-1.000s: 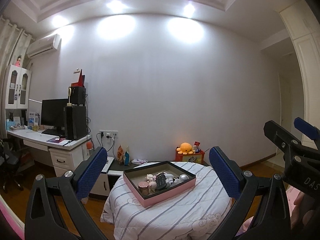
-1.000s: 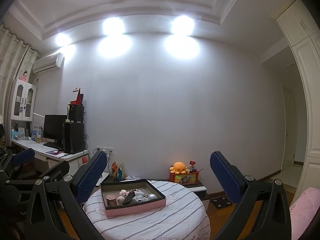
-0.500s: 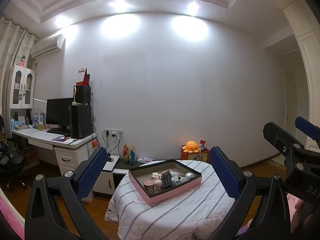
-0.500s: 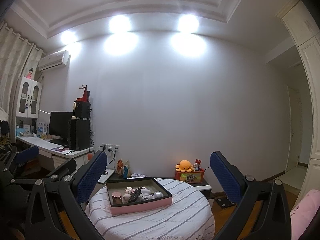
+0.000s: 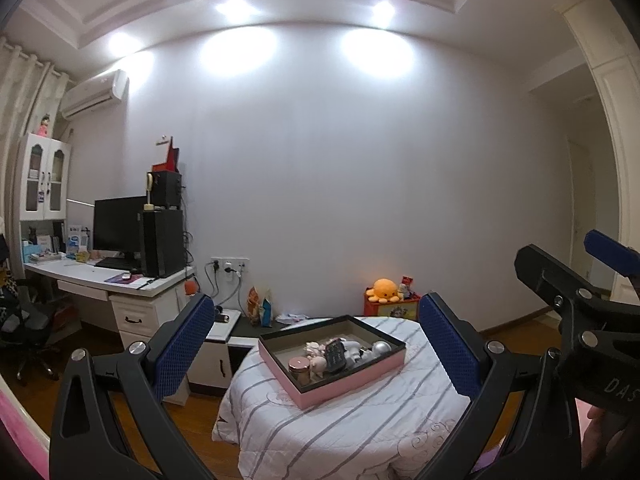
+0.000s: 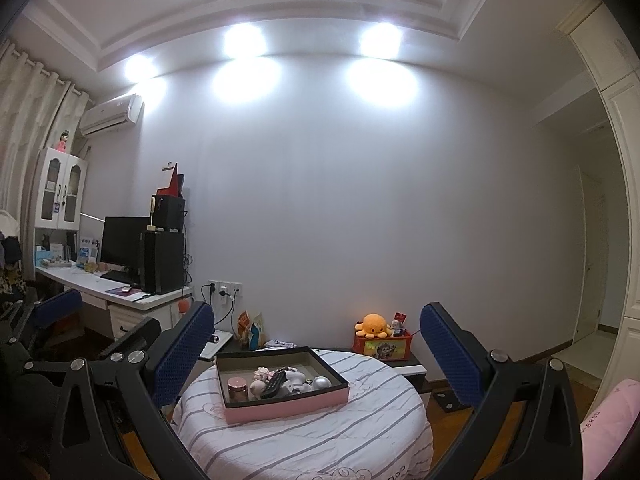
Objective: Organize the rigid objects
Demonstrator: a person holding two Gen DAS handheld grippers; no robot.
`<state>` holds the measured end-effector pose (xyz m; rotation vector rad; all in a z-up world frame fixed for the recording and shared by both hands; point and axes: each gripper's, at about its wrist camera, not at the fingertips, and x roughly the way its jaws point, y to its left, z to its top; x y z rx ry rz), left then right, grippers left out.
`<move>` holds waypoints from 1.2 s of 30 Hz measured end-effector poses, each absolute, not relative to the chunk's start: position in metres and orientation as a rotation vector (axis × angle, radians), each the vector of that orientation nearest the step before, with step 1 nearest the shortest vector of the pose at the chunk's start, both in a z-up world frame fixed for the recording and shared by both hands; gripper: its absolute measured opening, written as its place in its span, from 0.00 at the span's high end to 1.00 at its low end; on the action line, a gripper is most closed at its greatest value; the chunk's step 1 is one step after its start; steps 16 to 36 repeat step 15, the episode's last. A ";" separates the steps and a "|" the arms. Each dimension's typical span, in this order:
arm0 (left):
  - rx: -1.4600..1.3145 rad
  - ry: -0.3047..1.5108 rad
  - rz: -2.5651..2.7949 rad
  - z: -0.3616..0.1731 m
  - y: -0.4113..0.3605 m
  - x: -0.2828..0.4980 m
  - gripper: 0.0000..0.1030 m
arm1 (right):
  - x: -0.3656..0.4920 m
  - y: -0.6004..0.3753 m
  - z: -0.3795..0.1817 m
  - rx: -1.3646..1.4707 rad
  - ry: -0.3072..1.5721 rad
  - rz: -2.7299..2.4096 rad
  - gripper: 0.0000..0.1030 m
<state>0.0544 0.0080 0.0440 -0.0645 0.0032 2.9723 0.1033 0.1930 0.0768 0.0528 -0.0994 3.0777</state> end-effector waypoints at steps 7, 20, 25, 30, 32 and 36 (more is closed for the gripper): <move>-0.070 -0.006 2.987 0.044 0.006 0.053 0.00 | 0.102 0.193 0.076 0.041 -0.096 3.078 0.00; -0.065 -0.004 3.007 0.043 0.004 0.053 0.00 | 0.102 0.192 0.076 0.036 -0.094 3.082 0.00; -0.065 -0.004 3.007 0.043 0.004 0.053 0.00 | 0.102 0.192 0.076 0.036 -0.094 3.082 0.00; -0.065 -0.004 3.007 0.043 0.004 0.053 0.00 | 0.102 0.192 0.076 0.036 -0.094 3.082 0.00; -0.065 -0.004 3.007 0.043 0.004 0.053 0.00 | 0.102 0.192 0.076 0.036 -0.094 3.082 0.00; -0.065 -0.004 3.007 0.043 0.004 0.053 0.00 | 0.102 0.192 0.076 0.036 -0.094 3.082 0.00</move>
